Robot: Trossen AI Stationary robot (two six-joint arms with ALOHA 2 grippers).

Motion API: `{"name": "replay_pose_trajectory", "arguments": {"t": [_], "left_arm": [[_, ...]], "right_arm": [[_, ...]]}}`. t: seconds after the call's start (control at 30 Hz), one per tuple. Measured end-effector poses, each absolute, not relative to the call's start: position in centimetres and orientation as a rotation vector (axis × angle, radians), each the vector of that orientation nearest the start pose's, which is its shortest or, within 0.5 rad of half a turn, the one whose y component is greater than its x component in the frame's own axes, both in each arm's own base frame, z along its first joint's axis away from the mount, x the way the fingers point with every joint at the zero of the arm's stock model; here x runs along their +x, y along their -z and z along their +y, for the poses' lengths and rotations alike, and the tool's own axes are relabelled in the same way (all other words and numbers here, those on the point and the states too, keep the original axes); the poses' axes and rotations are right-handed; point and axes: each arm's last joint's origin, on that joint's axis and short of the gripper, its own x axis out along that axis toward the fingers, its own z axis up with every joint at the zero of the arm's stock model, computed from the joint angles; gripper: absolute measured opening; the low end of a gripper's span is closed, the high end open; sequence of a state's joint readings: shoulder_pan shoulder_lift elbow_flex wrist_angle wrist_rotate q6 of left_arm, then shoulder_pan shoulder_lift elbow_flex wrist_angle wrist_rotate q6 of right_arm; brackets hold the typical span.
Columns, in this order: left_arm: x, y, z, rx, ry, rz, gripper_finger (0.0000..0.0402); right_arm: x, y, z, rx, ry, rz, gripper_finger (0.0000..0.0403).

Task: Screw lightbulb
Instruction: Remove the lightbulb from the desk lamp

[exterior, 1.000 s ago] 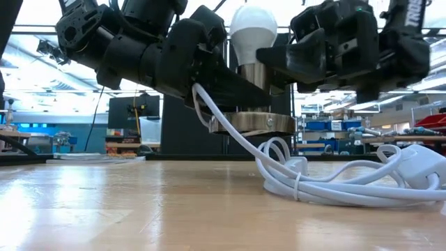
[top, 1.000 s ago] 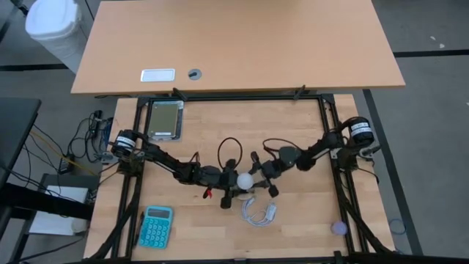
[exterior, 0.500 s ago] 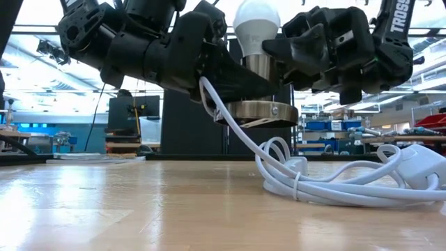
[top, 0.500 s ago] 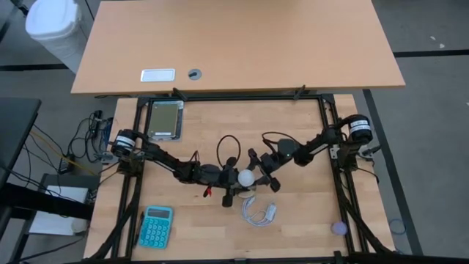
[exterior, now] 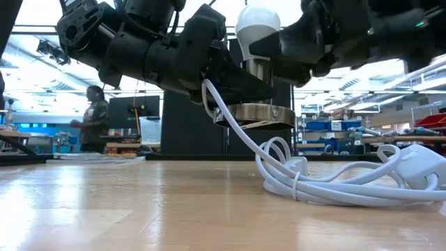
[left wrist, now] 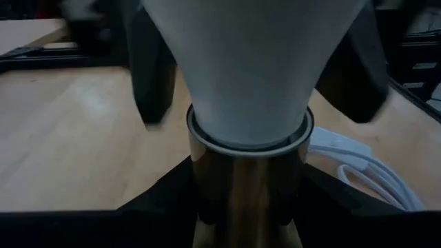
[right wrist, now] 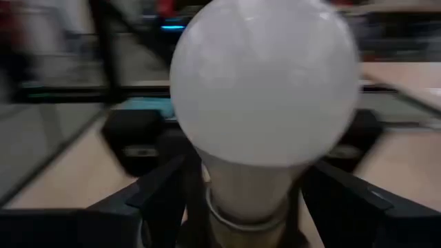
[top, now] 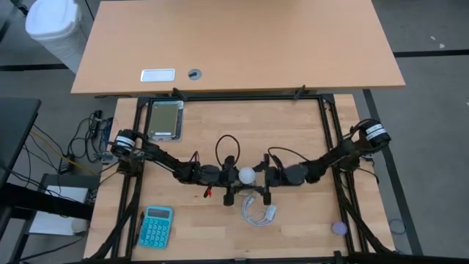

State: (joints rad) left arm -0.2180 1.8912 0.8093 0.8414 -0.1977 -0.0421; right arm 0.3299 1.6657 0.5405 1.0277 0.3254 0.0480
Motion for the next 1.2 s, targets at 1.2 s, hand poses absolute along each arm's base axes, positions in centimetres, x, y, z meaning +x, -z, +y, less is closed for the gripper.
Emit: {"name": "replay_pose_trajectory", "arguments": {"t": [1.2], "left_arm": [[35.1,-14.1,-7.6,0.058,-0.386,0.231,0.0188]], "right_arm": [[30.8,-13.9,13.4,0.089,0.636,-0.082,0.0251]]}}
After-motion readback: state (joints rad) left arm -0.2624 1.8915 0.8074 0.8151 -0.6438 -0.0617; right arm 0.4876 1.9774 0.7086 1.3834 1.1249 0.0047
